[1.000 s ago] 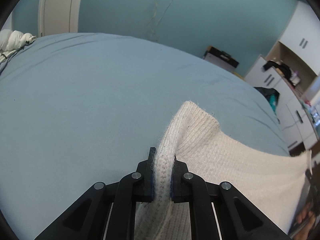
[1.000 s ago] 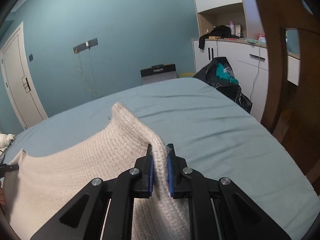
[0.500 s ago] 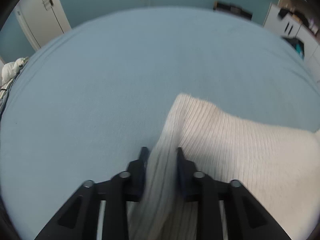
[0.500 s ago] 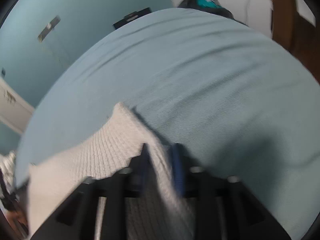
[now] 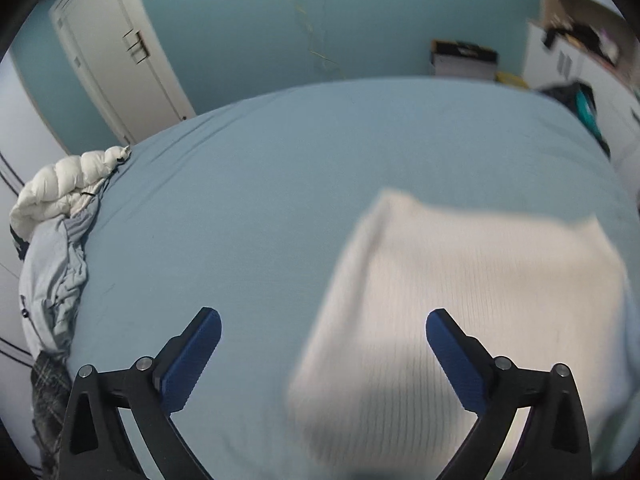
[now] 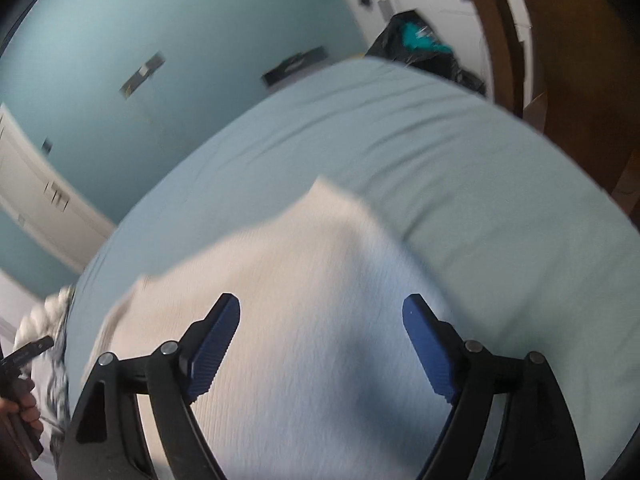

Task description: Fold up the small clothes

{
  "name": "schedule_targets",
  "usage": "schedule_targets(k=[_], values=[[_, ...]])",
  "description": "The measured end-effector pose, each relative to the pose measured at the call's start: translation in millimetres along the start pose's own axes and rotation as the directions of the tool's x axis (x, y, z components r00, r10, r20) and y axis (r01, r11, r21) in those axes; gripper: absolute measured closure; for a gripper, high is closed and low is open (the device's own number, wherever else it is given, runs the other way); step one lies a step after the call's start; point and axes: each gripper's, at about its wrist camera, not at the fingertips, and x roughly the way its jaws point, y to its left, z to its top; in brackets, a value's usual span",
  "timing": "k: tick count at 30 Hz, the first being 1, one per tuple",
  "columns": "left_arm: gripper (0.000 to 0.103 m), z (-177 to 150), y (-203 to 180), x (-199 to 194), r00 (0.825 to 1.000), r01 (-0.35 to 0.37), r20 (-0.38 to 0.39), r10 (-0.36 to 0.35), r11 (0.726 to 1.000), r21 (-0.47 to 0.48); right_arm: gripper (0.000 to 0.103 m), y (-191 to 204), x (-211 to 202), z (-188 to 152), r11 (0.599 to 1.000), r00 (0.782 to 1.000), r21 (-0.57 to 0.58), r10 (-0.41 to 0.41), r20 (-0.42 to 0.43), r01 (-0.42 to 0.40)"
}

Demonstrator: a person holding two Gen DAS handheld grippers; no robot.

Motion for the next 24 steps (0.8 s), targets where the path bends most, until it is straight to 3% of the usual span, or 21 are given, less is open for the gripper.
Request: schedule_targets(k=[4, 5, 9, 12, 16, 19, 21, 24], values=[[0.0, -54.6, -19.3, 32.3, 0.997, 0.03, -0.073, -0.027, 0.999, 0.038, 0.022, 18.5, 1.3, -43.1, 0.996, 0.996, -0.092, 0.012, -0.086, -0.02], [0.0, -59.8, -32.8, 56.6, 0.99, -0.016, -0.142, 0.026, 0.997, 0.07, 0.022, 24.2, 5.0, -48.3, 0.992, 0.994, -0.127, -0.004, -0.109, -0.01], [0.0, -73.2, -35.4, 94.1, 0.984, -0.071, -0.161, 0.081, 0.995, 0.066, 0.022, 34.5, 39.6, -70.8, 0.957, 0.967, -0.281, -0.138, -0.214, 0.074], [0.0, -75.8, -27.1, 104.9, 0.977, -0.064, -0.201, 0.066, 0.998, 0.015, 0.021, 37.1, 54.2, -85.2, 0.91, 0.953, -0.392, -0.23, -0.198, 0.139], [0.0, -75.6, -22.8, 104.2, 0.98, -0.054, -0.195, 0.048, 0.998, -0.023, 0.021, 37.6, 52.1, -91.8, 0.905, 0.954, -0.385, -0.258, -0.156, 0.182], [0.0, -69.2, -23.2, 88.3, 0.982, -0.057, -0.184, 0.05, 0.998, -0.032, 0.021, 34.9, 39.4, -90.5, 0.919, 0.969, -0.36, -0.214, -0.122, 0.158], [0.001, -67.8, -25.9, 67.3, 0.988, -0.031, -0.156, 0.022, 0.998, -0.057, 0.021, 31.7, 18.3, -83.5, 0.937, 0.972, -0.309, -0.206, -0.109, 0.164], [0.0, -66.0, -36.4, 38.7, 0.994, 0.069, -0.079, -0.074, 0.996, -0.058, 0.02, 33.1, -12.7, -76.2, 0.933, 0.971, -0.278, -0.239, -0.004, 0.229]])
